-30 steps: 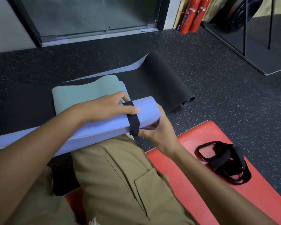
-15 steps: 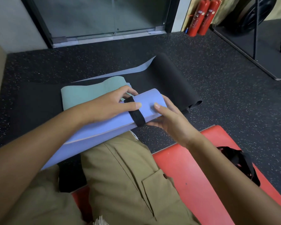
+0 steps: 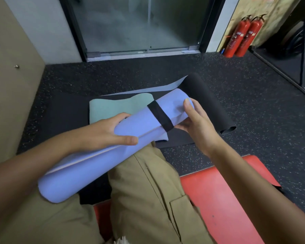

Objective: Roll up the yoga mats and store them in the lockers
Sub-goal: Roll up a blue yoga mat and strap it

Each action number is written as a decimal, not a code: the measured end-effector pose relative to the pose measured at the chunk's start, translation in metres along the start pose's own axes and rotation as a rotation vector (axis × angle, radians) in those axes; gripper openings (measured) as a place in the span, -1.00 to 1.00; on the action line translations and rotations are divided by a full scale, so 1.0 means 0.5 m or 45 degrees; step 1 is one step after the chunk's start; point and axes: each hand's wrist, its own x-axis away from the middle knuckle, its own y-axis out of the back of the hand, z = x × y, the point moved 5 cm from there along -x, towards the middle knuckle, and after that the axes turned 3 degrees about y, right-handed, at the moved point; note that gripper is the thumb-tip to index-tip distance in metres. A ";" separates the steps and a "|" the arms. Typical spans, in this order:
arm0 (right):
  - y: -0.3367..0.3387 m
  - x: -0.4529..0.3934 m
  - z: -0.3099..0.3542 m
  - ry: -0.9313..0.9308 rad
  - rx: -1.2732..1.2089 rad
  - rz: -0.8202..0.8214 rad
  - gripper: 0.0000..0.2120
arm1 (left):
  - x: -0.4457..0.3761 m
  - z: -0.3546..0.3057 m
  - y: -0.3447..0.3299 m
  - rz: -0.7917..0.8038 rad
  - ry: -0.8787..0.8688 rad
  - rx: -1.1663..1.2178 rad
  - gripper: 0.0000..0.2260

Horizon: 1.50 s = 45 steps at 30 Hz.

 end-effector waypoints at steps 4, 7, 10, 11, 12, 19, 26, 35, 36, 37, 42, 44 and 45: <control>-0.016 -0.016 0.018 0.049 0.043 0.018 -0.42 | 0.003 -0.009 -0.003 -0.200 0.047 -0.138 -0.18; -0.026 -0.034 0.038 0.094 0.033 0.020 -0.33 | 0.005 -0.021 0.019 -0.315 0.055 -0.204 -0.18; -0.048 -0.055 0.063 0.115 0.094 0.041 -0.20 | 0.012 -0.028 0.067 -0.429 0.053 -0.212 -0.21; -0.057 -0.061 0.071 0.126 0.123 0.048 -0.22 | 0.015 -0.029 0.085 -0.449 0.058 -0.224 -0.24; -0.067 -0.067 0.078 0.137 0.147 0.056 -0.27 | 0.020 -0.030 0.104 -0.466 0.067 -0.245 -0.26; -0.161 -0.098 0.114 0.195 0.327 0.151 -0.39 | 0.088 0.002 0.249 -0.620 0.222 -0.439 -0.15; -0.328 -0.110 0.130 0.299 0.559 0.494 -0.68 | 0.233 0.112 0.353 -0.743 0.450 -0.440 -0.01; -0.609 -0.072 0.115 0.443 0.675 0.886 -0.84 | 0.482 0.364 0.326 -0.819 0.792 -0.358 -0.18; -0.641 -0.063 0.108 0.446 0.666 0.926 -0.85 | 0.509 0.396 0.307 -0.819 0.828 -0.330 -0.17; -0.673 -0.054 0.099 0.441 0.659 0.967 -0.85 | 0.536 0.429 0.287 -0.815 0.864 -0.296 -0.14; -0.818 -0.006 0.045 0.405 0.669 1.179 -0.84 | 0.661 0.582 0.176 -0.843 1.053 -0.069 -0.08; -0.872 0.009 0.018 0.402 0.696 1.260 -0.86 | 0.703 0.640 0.129 -0.871 1.140 0.014 -0.01; -0.897 0.017 0.004 0.401 0.710 1.296 -0.87 | 0.722 0.670 0.104 -0.891 1.190 0.048 0.04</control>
